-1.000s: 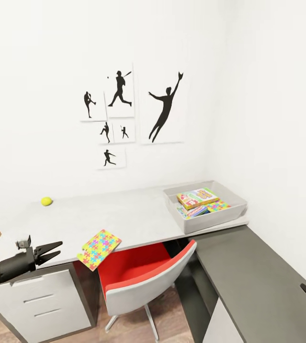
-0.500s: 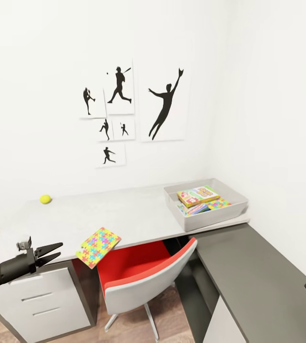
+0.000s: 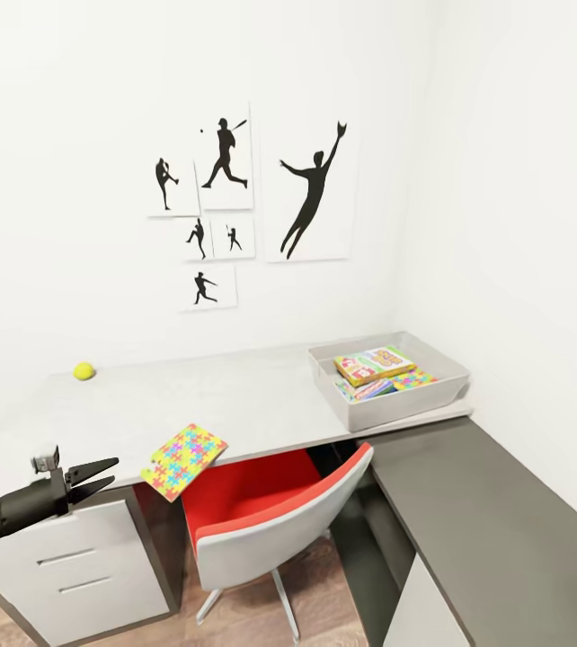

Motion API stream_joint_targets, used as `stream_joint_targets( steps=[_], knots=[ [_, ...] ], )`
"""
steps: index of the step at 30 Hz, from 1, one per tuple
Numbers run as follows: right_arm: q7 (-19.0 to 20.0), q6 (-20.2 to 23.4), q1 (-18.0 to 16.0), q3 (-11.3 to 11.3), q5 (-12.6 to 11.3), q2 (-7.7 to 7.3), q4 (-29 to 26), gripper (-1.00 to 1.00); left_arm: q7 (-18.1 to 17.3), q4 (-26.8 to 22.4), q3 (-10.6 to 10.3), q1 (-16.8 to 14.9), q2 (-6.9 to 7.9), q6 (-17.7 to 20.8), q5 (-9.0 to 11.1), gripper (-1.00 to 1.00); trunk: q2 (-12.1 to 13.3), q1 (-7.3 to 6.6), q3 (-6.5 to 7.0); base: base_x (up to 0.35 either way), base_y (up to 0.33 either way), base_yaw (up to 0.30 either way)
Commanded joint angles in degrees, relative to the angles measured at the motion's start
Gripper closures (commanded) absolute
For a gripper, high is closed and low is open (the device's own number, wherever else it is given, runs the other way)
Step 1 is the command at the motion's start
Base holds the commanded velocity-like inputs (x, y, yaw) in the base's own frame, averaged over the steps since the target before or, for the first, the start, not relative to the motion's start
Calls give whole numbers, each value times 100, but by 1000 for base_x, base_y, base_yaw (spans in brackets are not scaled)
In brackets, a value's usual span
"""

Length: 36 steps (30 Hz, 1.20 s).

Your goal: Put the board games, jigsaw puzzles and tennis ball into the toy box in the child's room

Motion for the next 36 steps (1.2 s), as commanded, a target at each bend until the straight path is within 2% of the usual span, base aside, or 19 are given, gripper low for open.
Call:
stream_joint_targets(
  steps=[1, 5, 13, 19, 28, 32, 36],
  knots=[
    [1, 71, 1, -13, -27, -2, -2, -100, -15, 0, 6, -4, 0, 31, 2, -100, -45, 23, -24, 0, 0, 0],
    [7, 127, 1, -28, -20, -1, -2, -100, -19, 0, 7, -4, 0, 35, 8, -100, -205, 111, -95, 0, 0, 0],
    [10, 179, 1, -40, -17, -5, 8, -100, -17, 0, 5, -4, 0, 31, 5, -100, -205, 111, -95, 0, 0, 0],
    [10, 174, 1, -53, -22, 31, 1, -100, -10, 2, 3, -4, -11, 30, 4, -100, -446, 243, -203, 0, 0, 0],
    [10, 228, 2, -248, -26, 47, -34, -100, 2, 9, -5, -4, -94, 30, -3, -100, -807, 440, -365, 0, 0, 0],
    [-3, 396, 0, -295, -27, 14, -51, -100, 2, 9, -6, -4, -115, 30, -5, -100, -967, 528, -437, 0, 0, 0],
    [-68, 748, -57, -305, -23, -103, -59, -100, 3, 9, -6, -4, -135, 27, -5, -100, -1128, 616, -508, 0, 0, 0]
  ],
)
